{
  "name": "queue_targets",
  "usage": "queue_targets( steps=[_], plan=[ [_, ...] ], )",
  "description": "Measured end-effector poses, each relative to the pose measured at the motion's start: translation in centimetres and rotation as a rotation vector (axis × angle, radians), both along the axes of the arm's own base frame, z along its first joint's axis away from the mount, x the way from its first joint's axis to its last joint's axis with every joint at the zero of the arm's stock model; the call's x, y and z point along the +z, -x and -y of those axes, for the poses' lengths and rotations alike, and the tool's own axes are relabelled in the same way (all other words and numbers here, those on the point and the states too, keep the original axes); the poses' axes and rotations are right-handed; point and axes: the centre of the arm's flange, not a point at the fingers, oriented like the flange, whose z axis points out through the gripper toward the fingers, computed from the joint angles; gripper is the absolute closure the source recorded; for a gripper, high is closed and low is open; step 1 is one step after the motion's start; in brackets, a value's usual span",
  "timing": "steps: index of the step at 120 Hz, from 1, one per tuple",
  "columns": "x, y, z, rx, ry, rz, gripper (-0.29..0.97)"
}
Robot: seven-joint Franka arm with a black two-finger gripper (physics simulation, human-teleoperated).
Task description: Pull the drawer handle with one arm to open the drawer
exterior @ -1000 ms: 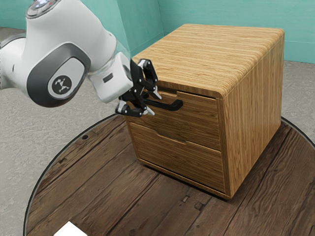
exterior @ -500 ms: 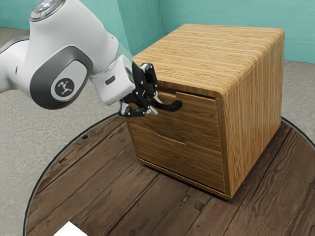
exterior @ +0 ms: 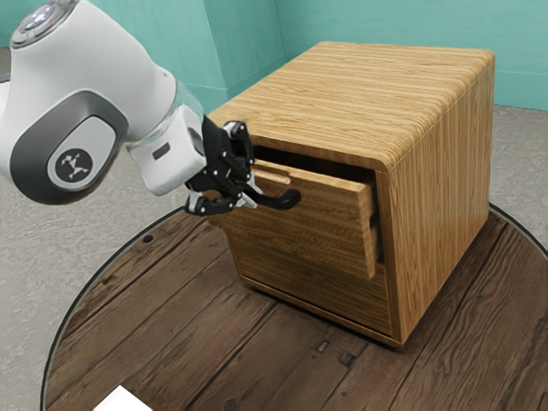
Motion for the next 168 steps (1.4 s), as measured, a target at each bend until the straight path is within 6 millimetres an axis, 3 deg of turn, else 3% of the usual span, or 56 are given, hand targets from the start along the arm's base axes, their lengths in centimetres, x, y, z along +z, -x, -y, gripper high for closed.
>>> queue_targets(
  steps=[168],
  plan=[
    [0.1,8.6,-0.4,-0.013,0.025,0.026,0.71]
  ],
)
